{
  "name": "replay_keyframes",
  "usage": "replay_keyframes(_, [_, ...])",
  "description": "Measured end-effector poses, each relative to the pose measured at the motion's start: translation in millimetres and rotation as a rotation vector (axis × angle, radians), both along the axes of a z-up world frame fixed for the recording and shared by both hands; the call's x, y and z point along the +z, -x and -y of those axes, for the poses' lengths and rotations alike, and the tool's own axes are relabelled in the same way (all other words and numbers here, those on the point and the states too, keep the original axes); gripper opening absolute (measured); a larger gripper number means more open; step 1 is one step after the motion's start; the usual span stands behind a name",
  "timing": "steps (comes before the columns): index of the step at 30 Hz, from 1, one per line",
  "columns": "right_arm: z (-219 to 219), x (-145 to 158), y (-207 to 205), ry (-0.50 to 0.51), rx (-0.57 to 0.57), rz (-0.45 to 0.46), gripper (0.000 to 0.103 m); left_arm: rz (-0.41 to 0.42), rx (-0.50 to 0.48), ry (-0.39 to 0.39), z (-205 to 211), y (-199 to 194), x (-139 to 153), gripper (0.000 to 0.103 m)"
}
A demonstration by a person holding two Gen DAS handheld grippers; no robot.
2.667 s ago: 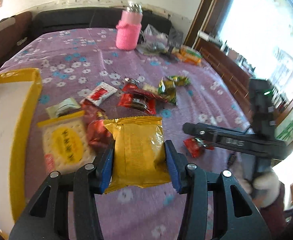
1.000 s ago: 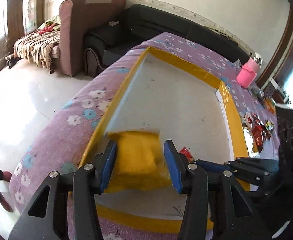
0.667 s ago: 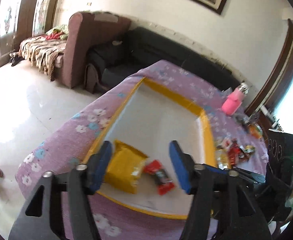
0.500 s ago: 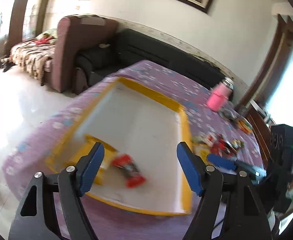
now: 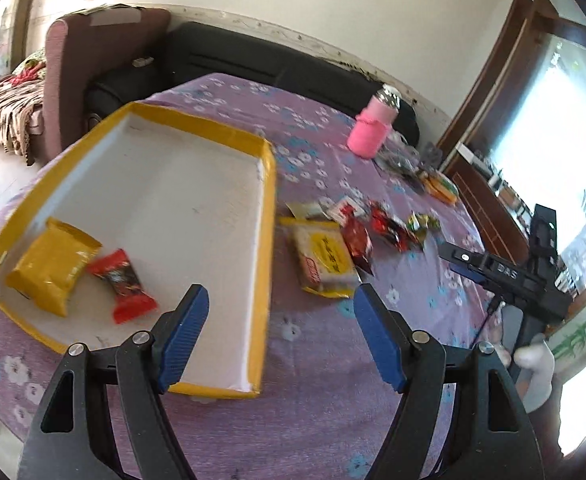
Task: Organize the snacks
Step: 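Grasp the cracker packet with the left gripper while the right grasps a brown-red candy packet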
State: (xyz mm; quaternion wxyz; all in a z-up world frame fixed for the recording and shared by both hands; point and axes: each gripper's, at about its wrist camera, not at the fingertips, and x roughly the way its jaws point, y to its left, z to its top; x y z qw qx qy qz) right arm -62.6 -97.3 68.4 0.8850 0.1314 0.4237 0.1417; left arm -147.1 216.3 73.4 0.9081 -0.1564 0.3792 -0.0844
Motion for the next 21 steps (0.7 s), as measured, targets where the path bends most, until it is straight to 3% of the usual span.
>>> replay_keyframes(11, [-85.2,-30.5,-48.6,0.04,0.151,-0.094,0.071,-0.013,-0.076,-0.048,20.7,-1.2,-6.7,0.075])
replay_keyframes(13, [-95.5,-36.1,-55.3,0.073,0.152,-0.101,0.064,-0.009,-0.089,-0.058,24.2,-2.2,-5.5,0.075])
replay_keyframes(15, [-100.6,-43.9,-61.5,0.098,0.148,-0.124,0.045,-0.007,-0.107,-0.071,29.1,-4.9,-4.2,0.075])
replay_keyframes(18, [-94.0,-50.4,-62.2,0.034,0.154,-0.14,0.031,-0.013,-0.126,-0.086,37.1,-10.6,-3.6,0.075])
replay_keyframes(21, [-84.6,-48.4,-55.8,0.068,0.133,-0.131,0.031,-0.02,-0.151,-0.101,49.0,-18.8,-3.1,0.075])
